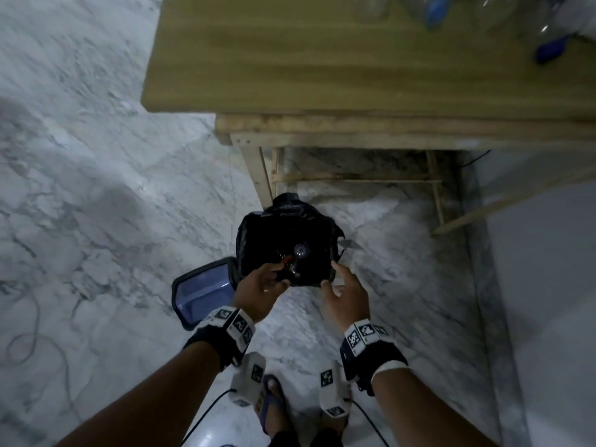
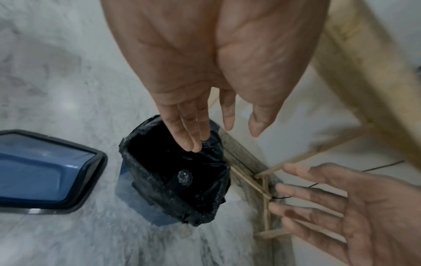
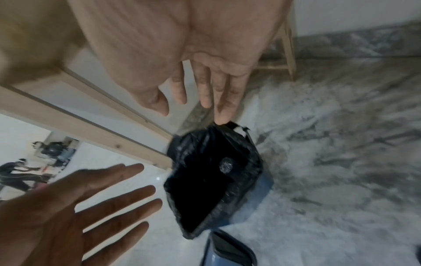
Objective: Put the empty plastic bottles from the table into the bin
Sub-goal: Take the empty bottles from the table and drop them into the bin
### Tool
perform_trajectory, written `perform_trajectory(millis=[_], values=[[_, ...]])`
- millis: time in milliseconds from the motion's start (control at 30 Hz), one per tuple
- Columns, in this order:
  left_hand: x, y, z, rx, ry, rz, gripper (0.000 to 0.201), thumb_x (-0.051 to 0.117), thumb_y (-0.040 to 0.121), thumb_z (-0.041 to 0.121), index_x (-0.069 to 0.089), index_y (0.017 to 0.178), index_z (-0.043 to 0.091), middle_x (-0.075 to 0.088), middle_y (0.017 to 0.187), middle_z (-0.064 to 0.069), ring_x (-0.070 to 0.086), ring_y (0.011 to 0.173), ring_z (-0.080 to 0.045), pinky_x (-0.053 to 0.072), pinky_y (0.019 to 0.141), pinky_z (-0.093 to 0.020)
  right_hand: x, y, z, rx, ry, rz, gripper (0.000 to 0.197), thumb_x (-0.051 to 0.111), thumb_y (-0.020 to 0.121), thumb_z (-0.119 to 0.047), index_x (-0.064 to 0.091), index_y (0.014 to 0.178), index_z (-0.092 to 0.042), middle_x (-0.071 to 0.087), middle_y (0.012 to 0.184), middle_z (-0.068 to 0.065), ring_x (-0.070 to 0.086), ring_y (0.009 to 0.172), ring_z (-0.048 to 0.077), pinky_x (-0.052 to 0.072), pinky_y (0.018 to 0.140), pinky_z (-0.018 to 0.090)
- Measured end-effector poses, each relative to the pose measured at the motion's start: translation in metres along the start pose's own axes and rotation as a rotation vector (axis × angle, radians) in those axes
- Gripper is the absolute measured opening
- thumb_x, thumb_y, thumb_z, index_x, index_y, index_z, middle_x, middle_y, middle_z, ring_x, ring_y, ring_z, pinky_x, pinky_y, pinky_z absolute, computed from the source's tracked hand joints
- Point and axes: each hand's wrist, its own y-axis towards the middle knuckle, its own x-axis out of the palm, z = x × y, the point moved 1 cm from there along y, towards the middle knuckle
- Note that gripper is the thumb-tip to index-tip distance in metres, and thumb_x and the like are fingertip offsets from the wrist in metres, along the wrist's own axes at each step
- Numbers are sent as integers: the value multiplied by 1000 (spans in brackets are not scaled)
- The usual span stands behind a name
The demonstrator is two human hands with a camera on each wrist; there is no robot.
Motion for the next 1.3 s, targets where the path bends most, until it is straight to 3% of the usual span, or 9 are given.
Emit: perform_trajectory(millis=[100, 200, 333, 467, 600, 767, 933, 1033, 1300], values=[[-23, -28, 33, 49, -40, -17, 43, 67, 90, 40, 59, 131, 31, 63, 132, -6, 65, 114, -23, 56, 93, -47, -38, -17, -40, -67, 11, 55, 48, 57, 91, -29, 50, 139, -25, 54, 141, 5, 59, 121, 25, 52, 99, 42], [-51, -49, 76, 124, -102, -16, 49, 68, 72, 68, 60, 115, 46, 65, 125, 1, 67, 112, -20, 57, 92, -48, -83, -29, -86, -141, 19, 103, 48, 56, 92, -26, 50, 139, -23, 53, 142, 2, 58, 123, 22, 51, 101, 40], [-90, -60, 146, 263, -18, 29, 29, 70, 88, 36, 64, 116, 37, 68, 121, 2, 68, 109, -13, 56, 97, -41, -142, -31, -144, -245, 33, 177, 46, 57, 91, -25, 51, 136, -25, 54, 140, 1, 61, 118, 21, 53, 98, 41], [-129, -48, 226, 385, 52, 75, 35, 66, 91, 37, 65, 125, 28, 66, 123, 4, 68, 110, -11, 59, 89, -33, -195, -12, -201, -333, 24, 247, 46, 57, 91, -25, 51, 137, -27, 51, 142, 0, 58, 120, 21, 55, 92, 38], [-147, -16, 302, 484, 61, 172, 34, 66, 91, 32, 65, 125, 32, 62, 128, 0, 64, 113, -14, 57, 87, -34, -235, 31, -243, -388, 13, 342, 47, 59, 85, -23, 54, 132, -24, 54, 134, 2, 58, 116, 21, 52, 94, 37], [-141, 48, 375, 465, 134, 272, 50, 69, 87, 40, 55, 135, 38, 43, 140, -6, 56, 123, -25, 51, 100, -43, -264, 110, -280, -411, -56, 400, 52, 58, 79, -28, 54, 131, -27, 48, 141, -1, 50, 126, 24, 47, 101, 38], [-120, 124, 427, 413, 267, 307, 63, 67, 87, 44, 41, 144, 47, 20, 157, -14, 37, 141, -39, 44, 110, -48, -278, 195, -312, -388, -250, 340, 66, 58, 80, -34, 36, 142, -39, 23, 159, -1, 37, 134, 34, 41, 106, 46], [-107, 165, 444, 390, 311, 316, 67, 66, 87, 47, 35, 146, 51, 12, 160, -13, 39, 140, -43, 46, 109, -51, -278, 233, -321, -385, -305, 284, 69, 60, 85, -31, 28, 145, -43, 11, 164, -3, 33, 139, 37, 38, 108, 48], [-94, 204, 450, 357, 329, 392, 66, 71, 85, 35, 44, 145, 45, 31, 153, -17, 51, 130, -35, 44, 106, -34, -267, 270, -314, -407, -254, 292, 71, 59, 86, -11, 36, 143, -46, 16, 163, -5, 38, 137, 32, 41, 106, 37]])
